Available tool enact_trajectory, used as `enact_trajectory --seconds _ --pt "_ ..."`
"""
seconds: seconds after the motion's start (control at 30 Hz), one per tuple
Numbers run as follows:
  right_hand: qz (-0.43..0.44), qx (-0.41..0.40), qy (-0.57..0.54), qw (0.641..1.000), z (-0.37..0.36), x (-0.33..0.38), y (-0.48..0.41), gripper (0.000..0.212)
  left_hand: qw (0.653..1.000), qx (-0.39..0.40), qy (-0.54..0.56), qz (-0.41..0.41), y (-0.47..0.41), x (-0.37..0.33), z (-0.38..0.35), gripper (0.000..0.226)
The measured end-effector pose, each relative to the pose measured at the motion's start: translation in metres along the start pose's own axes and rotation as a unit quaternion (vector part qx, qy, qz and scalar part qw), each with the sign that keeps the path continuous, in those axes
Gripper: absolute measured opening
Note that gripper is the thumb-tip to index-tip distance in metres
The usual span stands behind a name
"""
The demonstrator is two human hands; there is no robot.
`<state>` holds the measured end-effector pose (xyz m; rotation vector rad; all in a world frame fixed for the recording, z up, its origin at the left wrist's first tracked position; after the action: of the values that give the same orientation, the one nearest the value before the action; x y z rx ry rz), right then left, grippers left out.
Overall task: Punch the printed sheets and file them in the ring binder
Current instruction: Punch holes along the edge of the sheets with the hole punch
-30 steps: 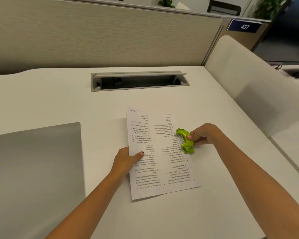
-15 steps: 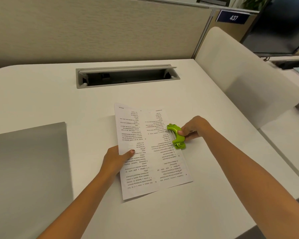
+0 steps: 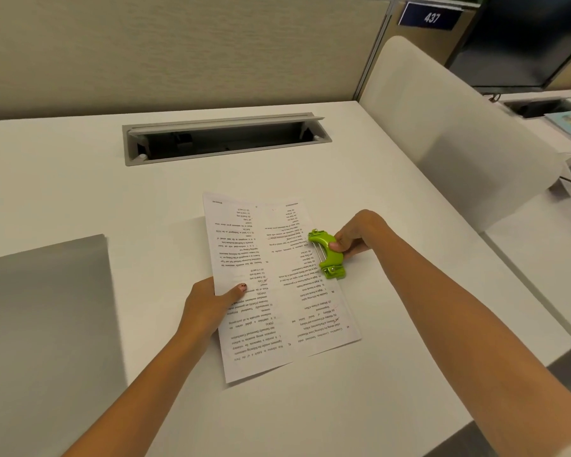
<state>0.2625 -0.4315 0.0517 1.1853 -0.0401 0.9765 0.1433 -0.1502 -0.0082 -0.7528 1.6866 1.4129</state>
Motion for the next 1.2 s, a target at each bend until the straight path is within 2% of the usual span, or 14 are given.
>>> enact_trajectory --seconds 0.07,0.17,0.3,0.43,0.6,0.7,0.93,1.07,1.2 --pt "-0.022 -0.001 -0.005 1.0 -0.001 -0.003 -0.003 0.013 1.0 -0.001 0.002 0.0 0.0 0.0 0.0 0.028" --pt "-0.065 0.007 0.048 0.997 0.003 -0.016 -0.02 0.026 1.0 -0.001 0.001 -0.003 0.001 0.0 0.0 0.027" --pt "-0.06 0.008 0.014 0.998 0.002 -0.011 -0.008 0.016 1.0 -0.003 0.003 -0.006 0.002 0.0 0.0 0.028" --pt "-0.009 -0.011 -0.02 1.0 0.0 -0.004 -0.002 0.011 1.0 -0.003 0.01 -0.006 0.002 0.0 -0.001 0.028" --pt "-0.057 -0.033 0.004 0.998 0.001 -0.016 -0.013 0.025 1.0 -0.006 0.014 -0.006 0.003 -0.001 -0.001 0.027" --pt "-0.068 -0.036 -0.029 0.997 0.001 -0.022 -0.016 0.025 1.0 -0.01 0.012 -0.008 0.003 0.0 0.0 0.026" --pt "-0.042 -0.104 0.002 0.994 -0.001 -0.015 -0.005 0.036 1.0 -0.014 0.007 -0.008 0.001 0.0 -0.001 0.026" --pt "-0.062 -0.068 -0.071 0.993 -0.006 -0.024 -0.001 0.043 1.0 -0.014 0.01 -0.003 0.002 -0.001 -0.001 0.027" --pt "-0.064 -0.069 -0.051 0.994 -0.006 -0.02 0.002 0.044 1.0 -0.016 0.01 -0.009 0.003 -0.002 -0.002 0.027"
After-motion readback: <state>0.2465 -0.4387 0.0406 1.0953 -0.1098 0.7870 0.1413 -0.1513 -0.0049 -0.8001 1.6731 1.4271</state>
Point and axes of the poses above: each hand's wrist, its own y-axis away from the middle knuckle, its own z-axis out of the back of the hand, x = y × z, the point moved 6 cm from there along -y, towards the middle knuckle, and after that the axes turned 15 degrees about x, right-handed, at the moved point
